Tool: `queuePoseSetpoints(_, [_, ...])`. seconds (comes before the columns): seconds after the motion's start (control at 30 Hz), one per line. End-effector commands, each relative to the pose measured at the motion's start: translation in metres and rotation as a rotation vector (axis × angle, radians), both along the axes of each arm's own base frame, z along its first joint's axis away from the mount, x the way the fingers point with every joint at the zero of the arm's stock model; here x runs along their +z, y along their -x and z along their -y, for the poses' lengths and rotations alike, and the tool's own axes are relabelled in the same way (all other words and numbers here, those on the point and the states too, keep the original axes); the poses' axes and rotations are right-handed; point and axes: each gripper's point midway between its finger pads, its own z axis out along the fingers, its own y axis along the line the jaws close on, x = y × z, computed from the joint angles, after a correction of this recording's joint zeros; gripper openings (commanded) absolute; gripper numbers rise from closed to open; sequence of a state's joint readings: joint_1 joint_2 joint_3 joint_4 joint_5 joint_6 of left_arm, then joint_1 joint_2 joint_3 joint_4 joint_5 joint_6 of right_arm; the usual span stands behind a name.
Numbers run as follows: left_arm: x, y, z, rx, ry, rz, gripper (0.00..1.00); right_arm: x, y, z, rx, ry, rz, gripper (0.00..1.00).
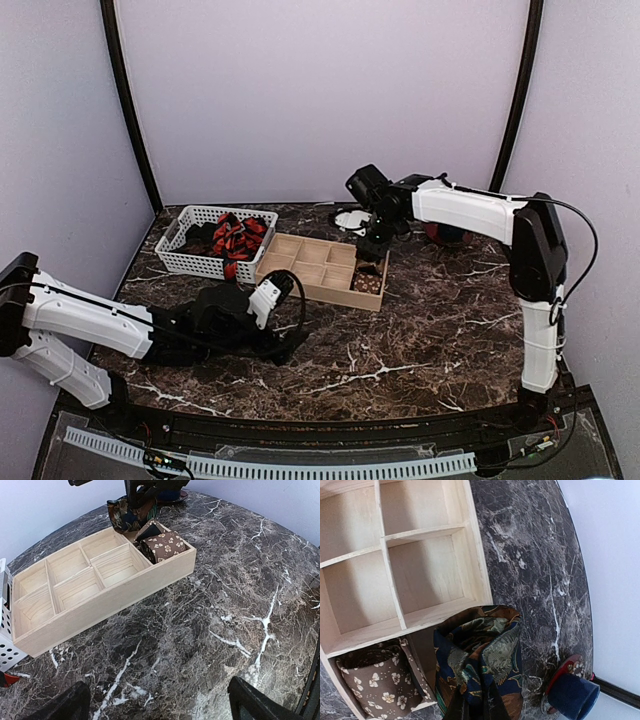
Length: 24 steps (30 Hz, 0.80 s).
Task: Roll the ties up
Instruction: Place the tie in the storage box.
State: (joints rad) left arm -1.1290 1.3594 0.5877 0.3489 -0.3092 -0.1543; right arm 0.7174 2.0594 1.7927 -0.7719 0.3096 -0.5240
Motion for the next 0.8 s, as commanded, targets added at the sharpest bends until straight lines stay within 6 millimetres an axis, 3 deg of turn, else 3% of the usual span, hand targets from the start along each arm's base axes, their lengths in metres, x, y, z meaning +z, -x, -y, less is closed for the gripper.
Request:
queuePoseSetpoints(0.0, [0.000, -0.002, -0.010, 0.027, 0.005, 0.002, 0.99, -0.015, 0.007, -0.011, 0.093, -0.035, -0.057, 0.00])
queuePoseSetpoints(0.23, [0.000, -0.003, -0.007, 0.014, 0.006, 0.008, 0.99, -0.048, -0.002, 0.010, 0.046, 0.064, -0.041, 0.00])
queuePoseSetpoints(0.4, [0.000, -0.003, -0.005, 0.001, 0.000, 0.015, 0.99, -0.054, -0.001, 0.007, 0.051, 0.047, -0.061, 0.01])
queuePoseSetpoints(0.57, [0.000, -0.004, -0.007, 0.001, -0.007, 0.018, 0.99, -0.058, 0.001, 0.002, 0.048, 0.008, -0.094, 0.15])
queuePoseSetpoints(0.77, [0.000, -0.007, -0.007, 0.004, -0.009, 0.018, 0.99, -0.030, -0.006, -0.004, 0.028, -0.039, -0.053, 0.34])
